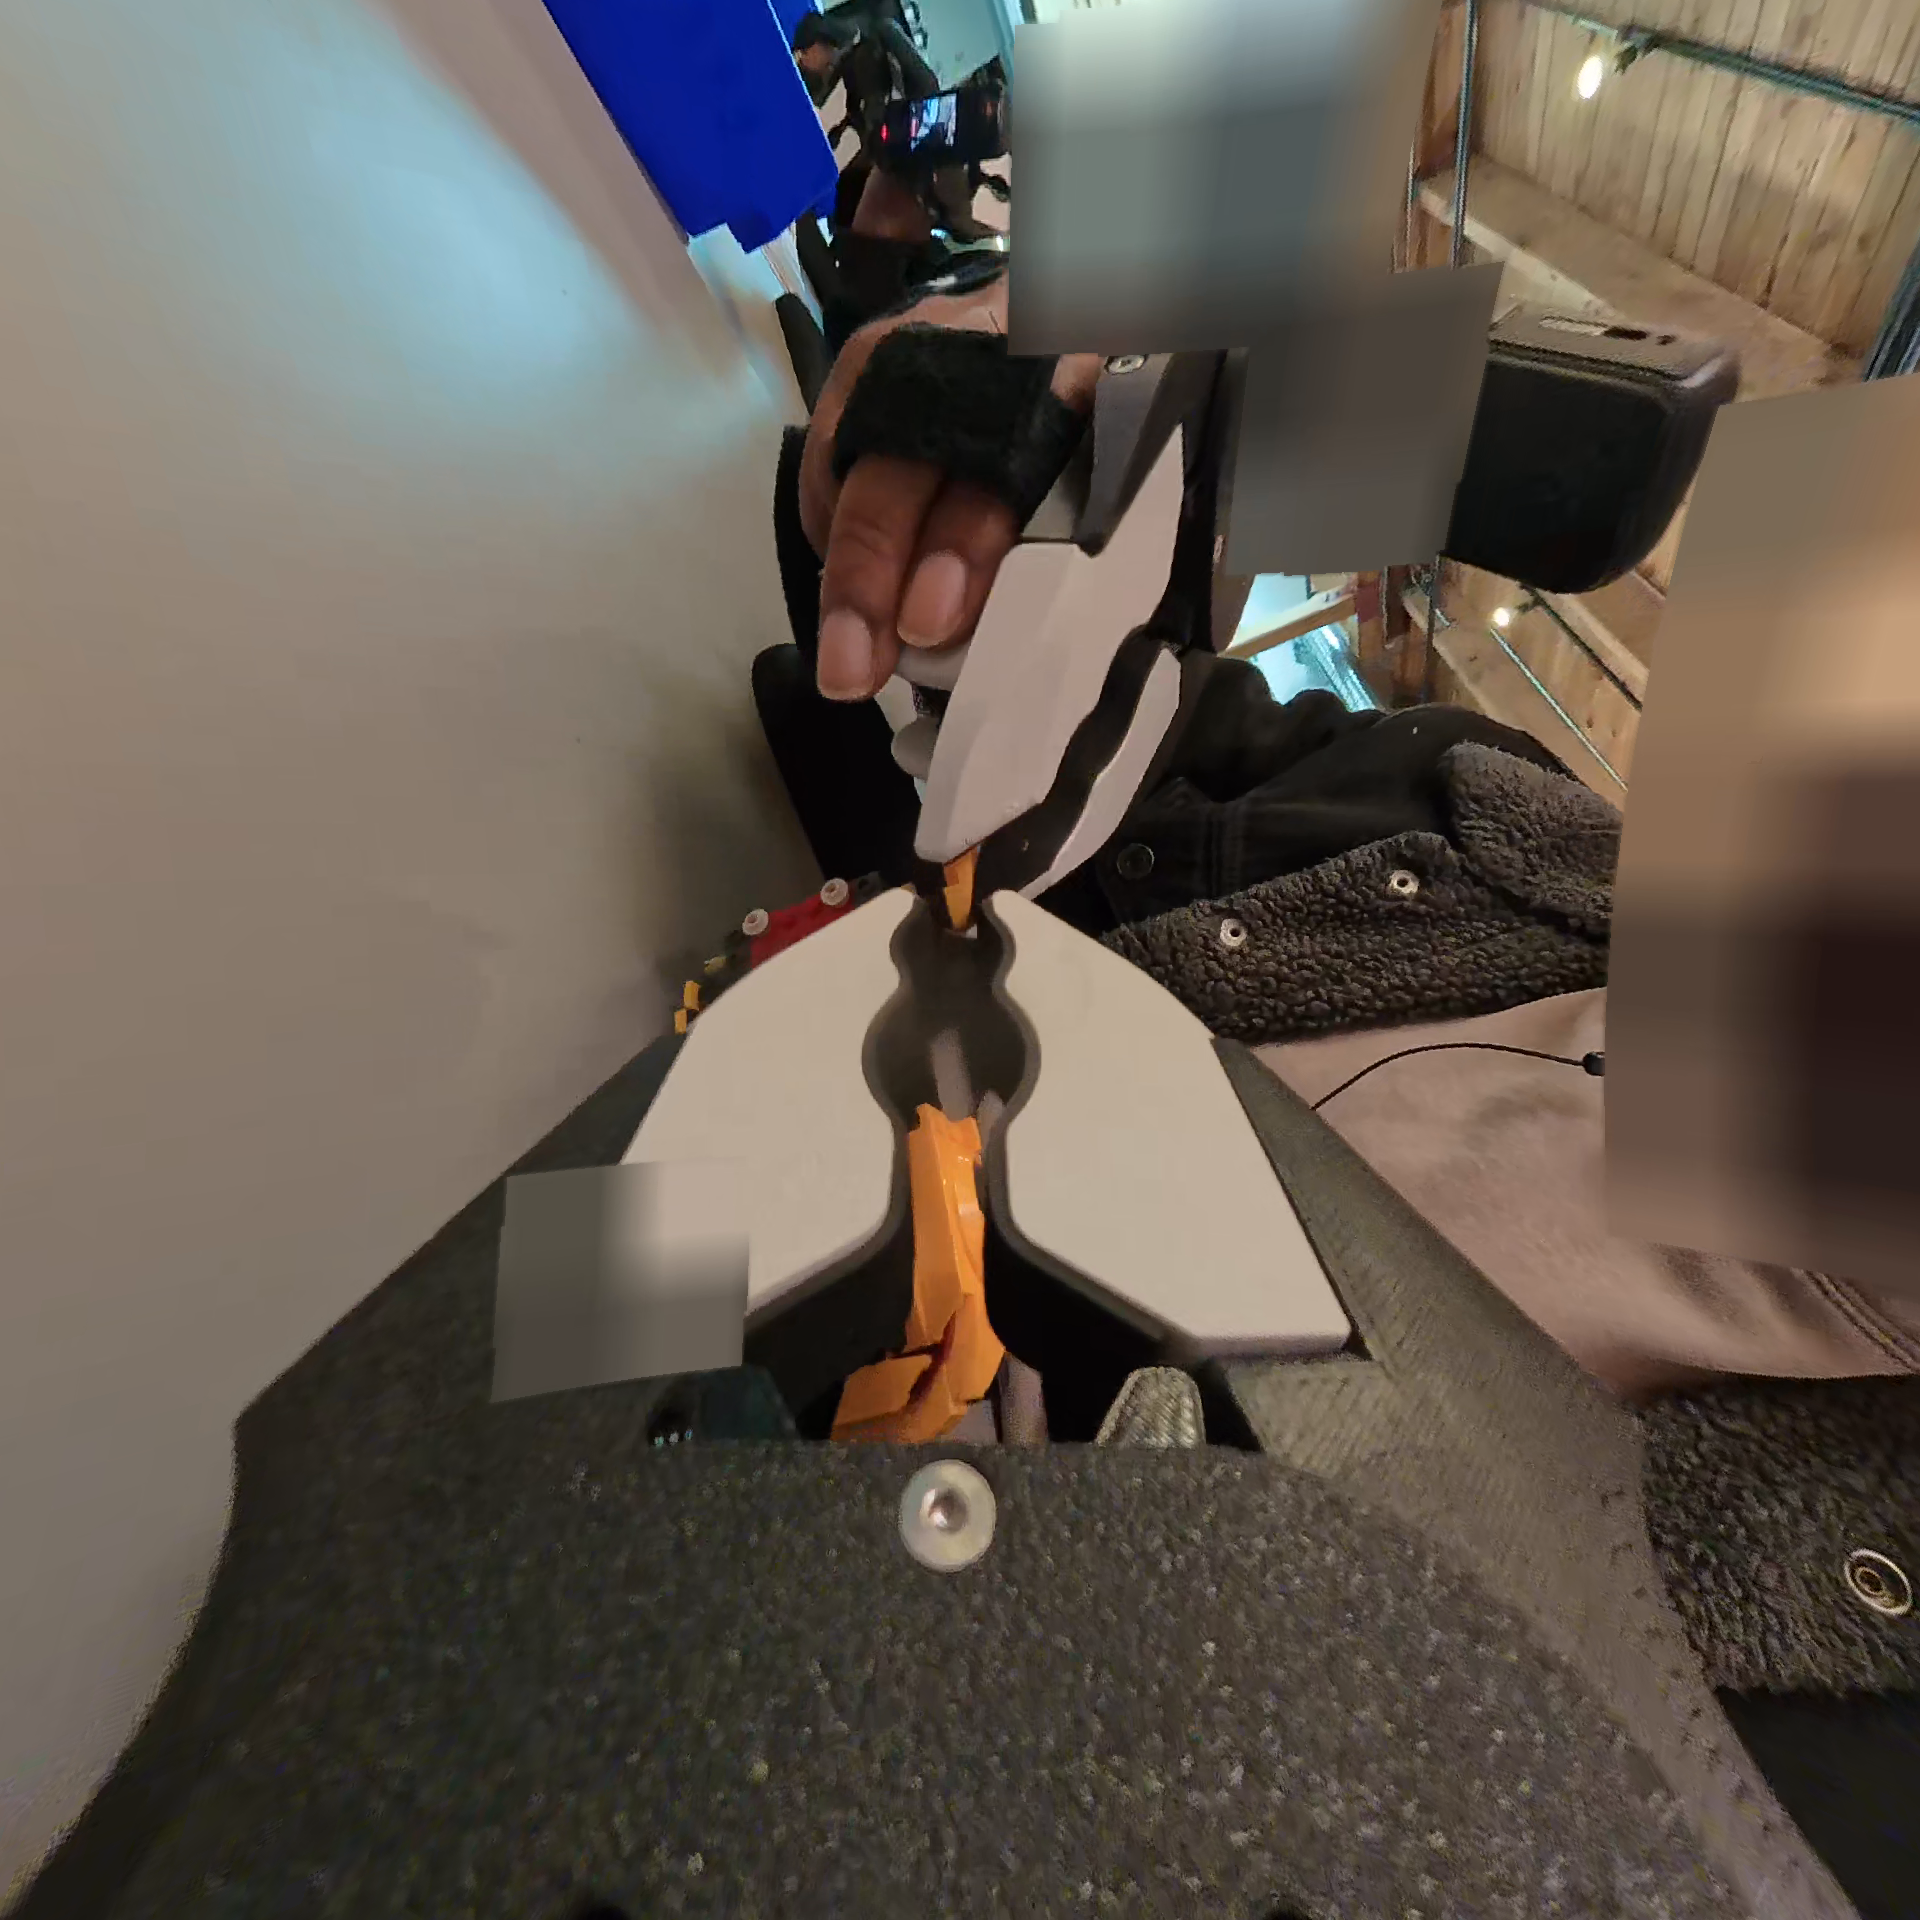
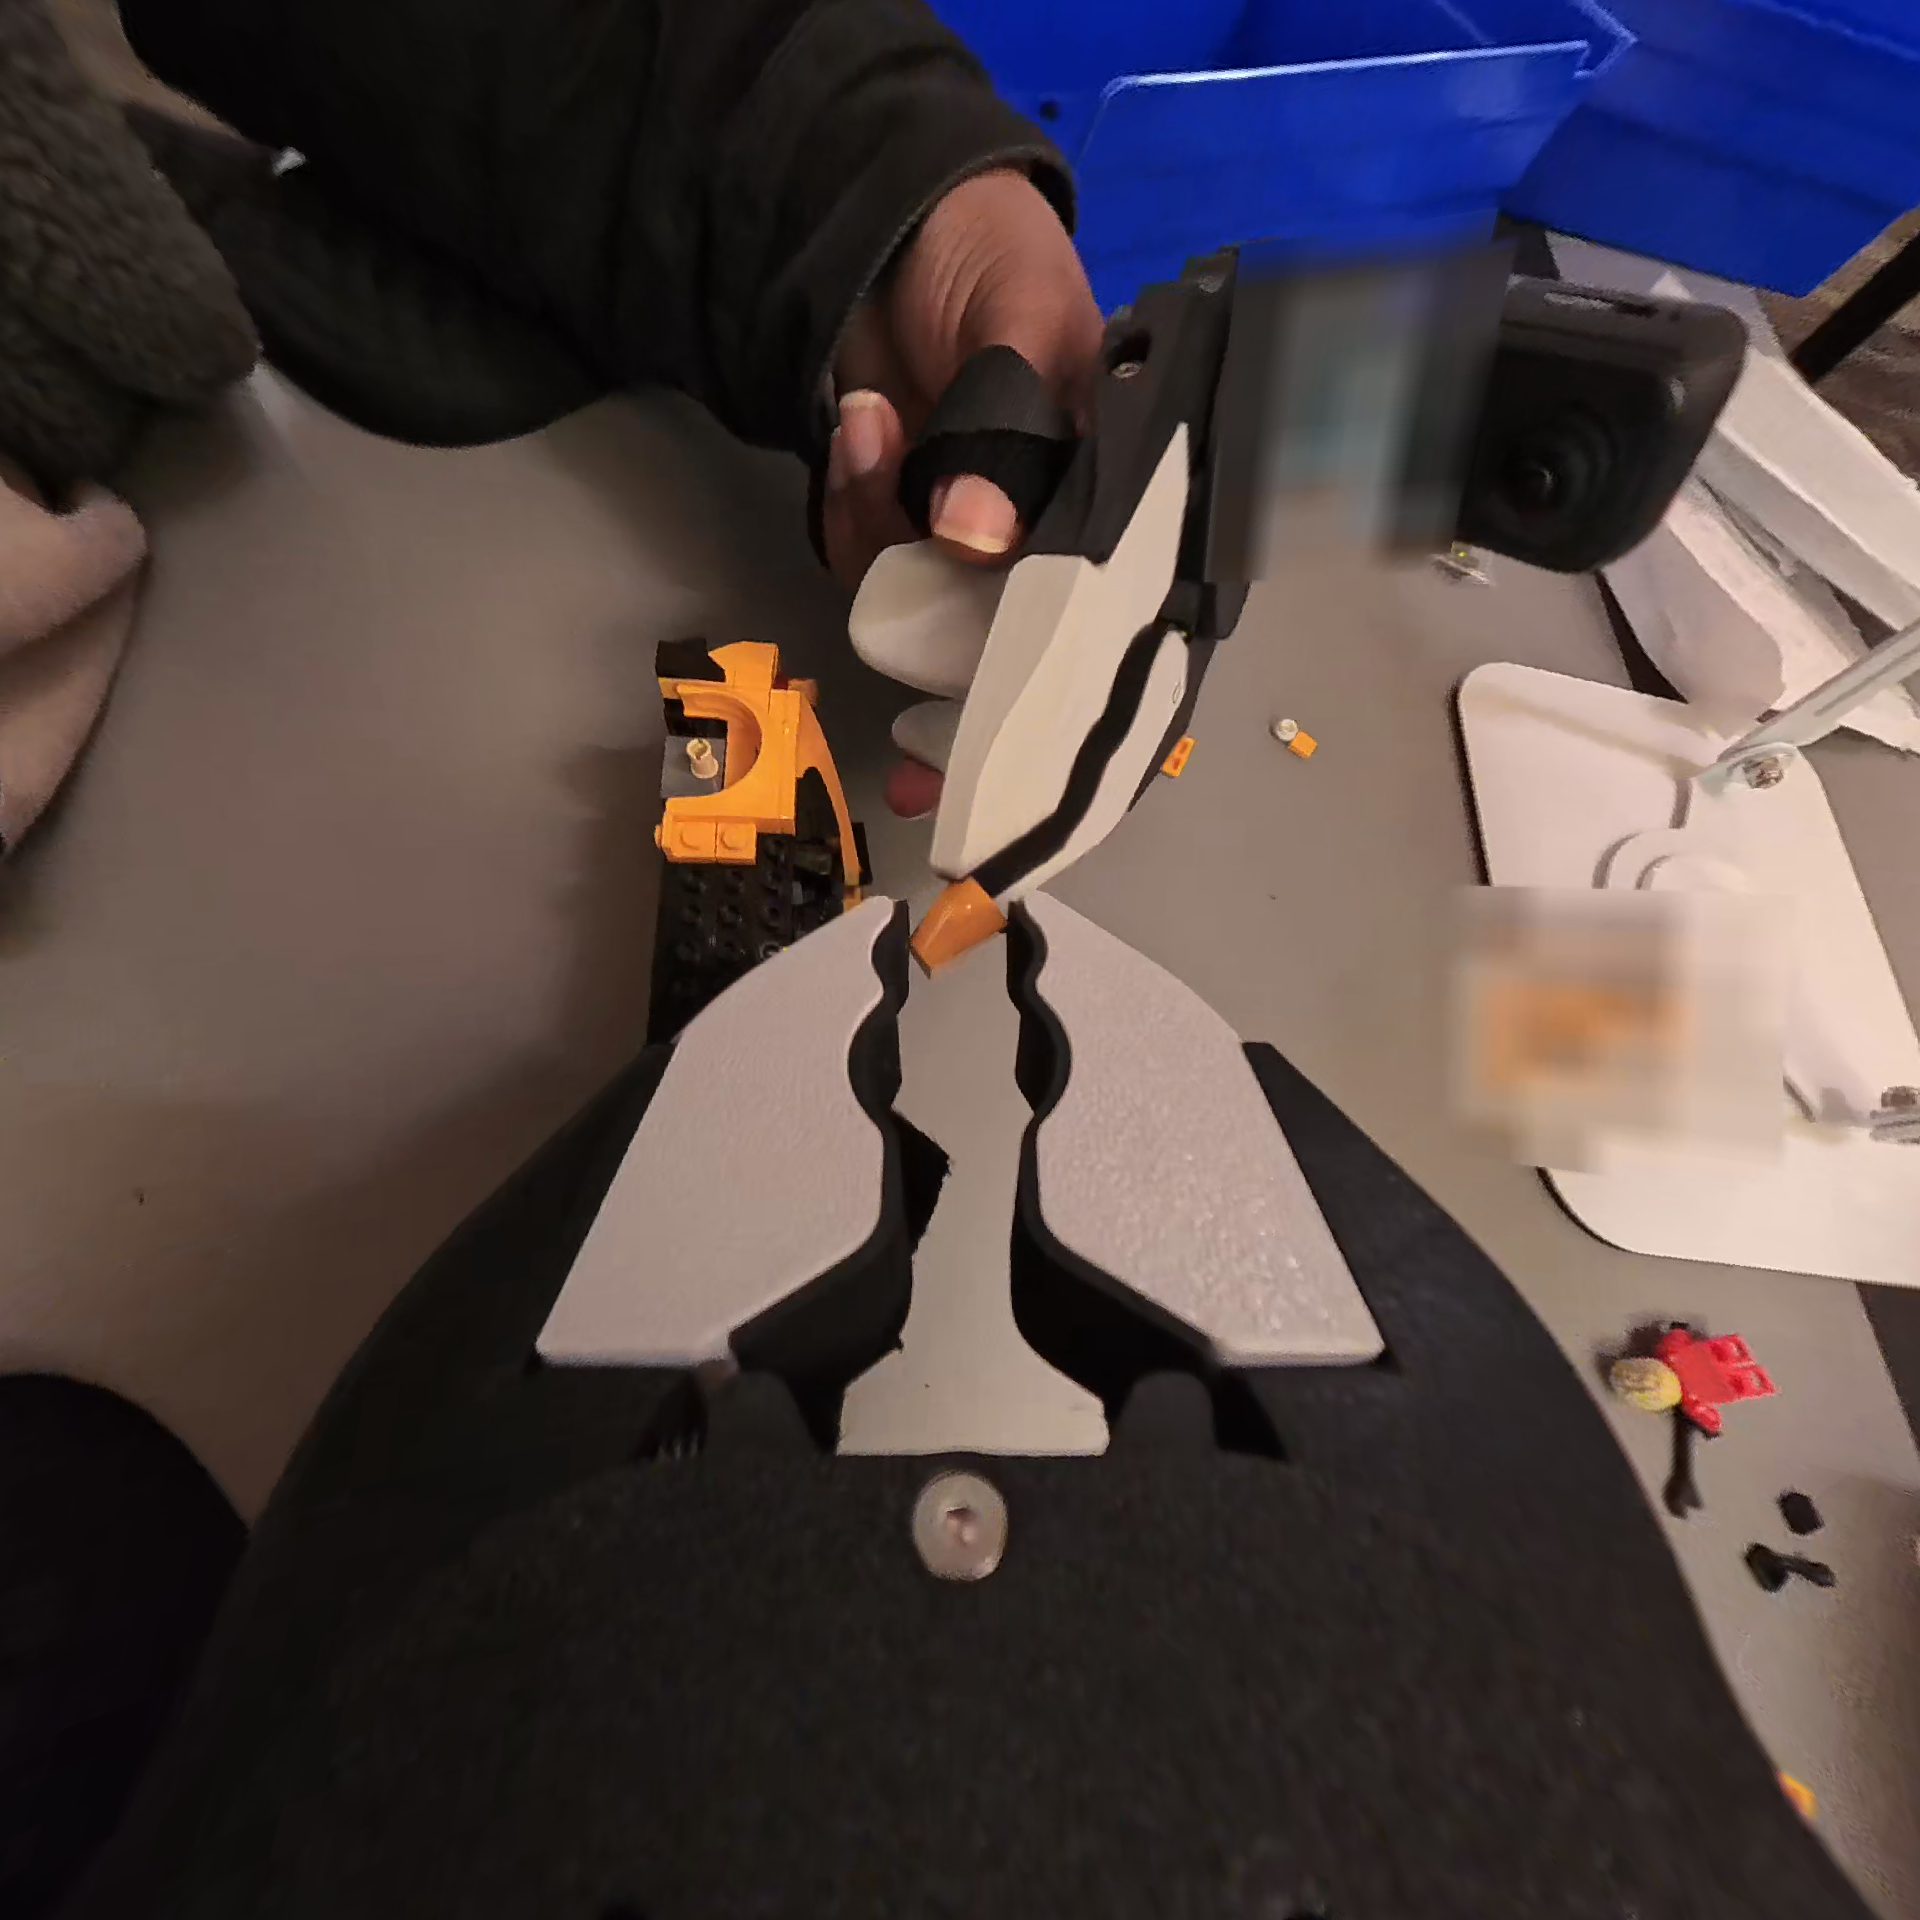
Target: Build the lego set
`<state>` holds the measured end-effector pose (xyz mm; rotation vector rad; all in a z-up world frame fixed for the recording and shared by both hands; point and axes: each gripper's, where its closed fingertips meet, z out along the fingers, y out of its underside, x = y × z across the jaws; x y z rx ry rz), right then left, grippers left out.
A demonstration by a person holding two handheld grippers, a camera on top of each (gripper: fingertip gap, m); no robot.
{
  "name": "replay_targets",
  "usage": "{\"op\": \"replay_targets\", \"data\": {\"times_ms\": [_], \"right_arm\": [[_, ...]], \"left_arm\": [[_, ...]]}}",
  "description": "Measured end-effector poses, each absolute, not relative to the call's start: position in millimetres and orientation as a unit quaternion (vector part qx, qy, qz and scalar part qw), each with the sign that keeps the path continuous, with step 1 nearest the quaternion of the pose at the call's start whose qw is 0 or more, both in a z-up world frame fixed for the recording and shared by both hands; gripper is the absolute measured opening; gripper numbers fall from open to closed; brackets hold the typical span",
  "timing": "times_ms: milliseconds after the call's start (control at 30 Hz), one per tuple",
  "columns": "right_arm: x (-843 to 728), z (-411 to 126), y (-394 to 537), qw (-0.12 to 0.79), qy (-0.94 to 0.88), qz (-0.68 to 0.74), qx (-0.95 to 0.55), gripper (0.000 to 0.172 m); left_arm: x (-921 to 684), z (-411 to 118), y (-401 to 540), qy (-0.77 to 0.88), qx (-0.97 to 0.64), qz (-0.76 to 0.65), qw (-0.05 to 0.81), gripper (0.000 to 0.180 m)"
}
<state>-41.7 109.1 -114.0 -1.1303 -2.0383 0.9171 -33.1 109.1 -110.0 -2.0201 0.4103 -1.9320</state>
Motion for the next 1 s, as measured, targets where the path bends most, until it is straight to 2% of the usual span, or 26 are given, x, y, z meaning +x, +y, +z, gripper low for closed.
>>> {"op": "replay_targets", "data": {"times_ms": [167, 267, 567, 800, 1000], "right_arm": [[-42, -119, 113, 0.319, -0.748, 0.353, -0.463, 0.018], [-42, -137, 129, 0.282, -0.736, 0.333, -0.518, 0.018], [-25, -197, 148, 0.178, -0.733, 0.251, -0.607, 0.018], [-19, -202, 146, 0.172, -0.743, 0.231, -0.604, 0.021], [-13, -198, 149, 0.196, -0.744, 0.219, -0.601, 0.032]], "left_arm": [[-38, -112, 107, 0.135, -0.706, -0.674, 0.168, 0.009], [-44, -119, 112, 0.129, -0.734, -0.637, 0.196, 0.011], [-67, -97, 102, 0.182, -0.774, -0.493, 0.354, 0.009], [-119, -51, 82, 0.169, -0.763, -0.379, 0.496, 0.007], [-218, -21, 50, 0.105, -0.779, -0.203, 0.584, 0.007]]}}
